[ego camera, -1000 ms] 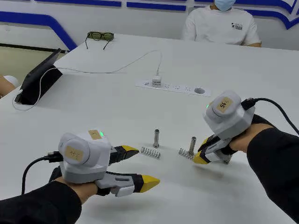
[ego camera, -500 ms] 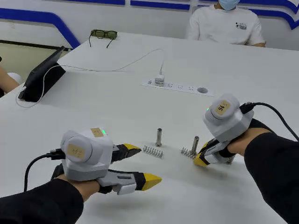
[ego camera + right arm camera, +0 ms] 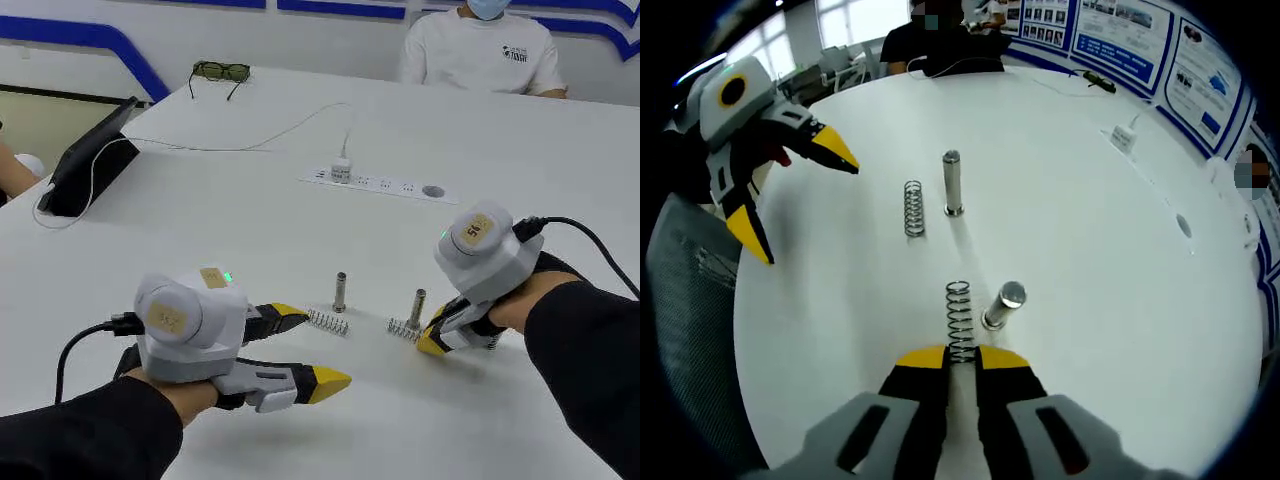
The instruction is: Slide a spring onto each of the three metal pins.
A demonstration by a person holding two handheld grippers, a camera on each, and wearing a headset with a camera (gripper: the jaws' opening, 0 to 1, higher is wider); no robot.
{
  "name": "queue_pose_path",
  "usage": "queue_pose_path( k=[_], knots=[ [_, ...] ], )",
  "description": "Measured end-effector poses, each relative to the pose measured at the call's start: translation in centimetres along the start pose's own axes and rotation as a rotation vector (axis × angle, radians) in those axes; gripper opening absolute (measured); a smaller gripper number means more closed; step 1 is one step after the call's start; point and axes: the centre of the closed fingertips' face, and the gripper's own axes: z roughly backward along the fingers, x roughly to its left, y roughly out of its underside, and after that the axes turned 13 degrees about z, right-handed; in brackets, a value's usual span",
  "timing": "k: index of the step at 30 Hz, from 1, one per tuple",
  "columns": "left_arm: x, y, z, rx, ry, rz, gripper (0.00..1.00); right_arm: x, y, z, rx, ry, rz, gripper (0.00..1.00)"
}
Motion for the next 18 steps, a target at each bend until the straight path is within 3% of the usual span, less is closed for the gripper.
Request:
queue_pose_path(
  k=[18],
  knots=[
    [-3.3, -0.3, -2.5, 0.066, 0.099, -0.104, 0.46, 4.0, 0.3, 3.6, 0.02, -0.073, 0.127, 0.11]
  ],
)
